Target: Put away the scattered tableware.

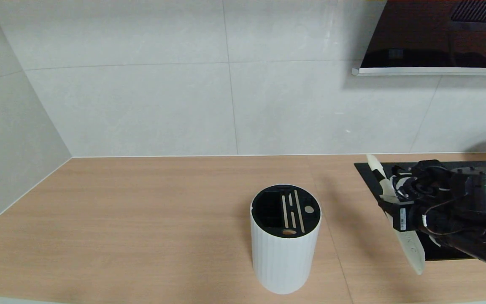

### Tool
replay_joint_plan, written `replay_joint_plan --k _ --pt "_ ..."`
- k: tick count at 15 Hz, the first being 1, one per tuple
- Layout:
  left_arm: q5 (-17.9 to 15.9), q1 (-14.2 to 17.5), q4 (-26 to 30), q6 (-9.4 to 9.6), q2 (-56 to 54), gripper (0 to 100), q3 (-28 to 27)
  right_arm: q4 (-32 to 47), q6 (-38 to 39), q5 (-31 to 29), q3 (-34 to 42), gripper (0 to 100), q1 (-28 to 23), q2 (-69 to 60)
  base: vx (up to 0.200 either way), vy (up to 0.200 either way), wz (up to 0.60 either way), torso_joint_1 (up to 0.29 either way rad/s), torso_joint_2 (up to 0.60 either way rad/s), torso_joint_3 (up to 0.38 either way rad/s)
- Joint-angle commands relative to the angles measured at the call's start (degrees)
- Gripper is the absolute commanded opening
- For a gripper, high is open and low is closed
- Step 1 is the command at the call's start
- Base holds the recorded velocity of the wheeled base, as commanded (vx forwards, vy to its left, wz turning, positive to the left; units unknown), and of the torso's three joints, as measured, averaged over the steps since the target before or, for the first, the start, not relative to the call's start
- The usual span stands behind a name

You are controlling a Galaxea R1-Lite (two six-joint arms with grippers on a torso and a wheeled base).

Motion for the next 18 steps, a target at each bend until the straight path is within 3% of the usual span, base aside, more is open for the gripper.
replay_joint_plan --k 1,4,5,7,11,12,13,14,15,16,17,18 --pt "0.0 0.0 0.0 0.10 0.0 100 0.0 0.7 0.0 0.3 -0.9 0 2.6 -7.1 0.000 0.000 0.00 0.000 0.00 0.000" --pt "-2.4 -0.1 -0.4 1.86 0.0 100 -0.6 3.1 -0.1 0.3 -8.7 0 3.6 -6.0 0.000 0.000 0.00 0.000 0.00 0.000" --pt "-8.1 -0.4 0.6 1.42 0.4 100 -6.1 7.0 -0.2 0.4 -13.7 0 3.6 -6.0 0.000 0.000 0.00 0.000 0.00 0.000" --pt "-16.1 -2.0 4.1 -0.43 7.6 100 -16.8 9.1 -0.1 3.2 -18.7 0 5.0 -5.6 0.000 0.000 0.00 0.000 0.00 0.000" --pt "-31.1 -2.7 4.6 -0.43 34.2 100 -34.5 8.6 0.1 4.4 -21.5 0 11.6 -5.8 0.000 0.000 0.00 0.000 0.00 0.000" --pt "-33.0 -2.7 4.6 -0.43 37.0 100 -36.2 8.6 0.1 4.4 -21.4 0 12.7 -5.8 0.000 0.000 0.00 0.000 0.00 0.000" --pt "-35.6 -4.5 4.1 -0.60 44.4 100 -39.7 8.7 0.1 4.3 -21.5 0 15.2 -5.6 0.000 0.000 0.00 0.000 0.00 0.000" --pt "-35.6 -6.9 3.1 -1.48 47.5 100 -41.2 8.7 0.1 4.3 -21.9 0 16.0 -5.5 0.000 0.000 0.00 0.000 0.00 0.000" --pt "-35.3 -13.2 -1.1 -7.02 52.9 100 -43.5 8.7 0.3 4.1 -23.3 0 18.6 -5.0 0.000 0.000 0.00 0.000 0.00 0.000" --pt "-34.3 -17.6 -6.6 -14.05 57.0 100 -44.7 9.0 1.4 3.8 -25.1 0 21.5 -4.3 0.000 0.000 0.00 0.000 0.00 0.000" --pt "-32.7 -21.3 -11.8 -19.06 60.2 100 -44.8 9.0 2.2 3.2 -25.6 0 24.1 -4.1 0.000 0.000 0.00 0.000 0.00 0.000" --pt "-31.2 -23.3 -15.2 -21.70 62.4 100 -44.6 8.9 2.4 2.4 -25.6 0 25.7 -4.3 0.000 0.000 0.00 0.000 0.00 0.000"
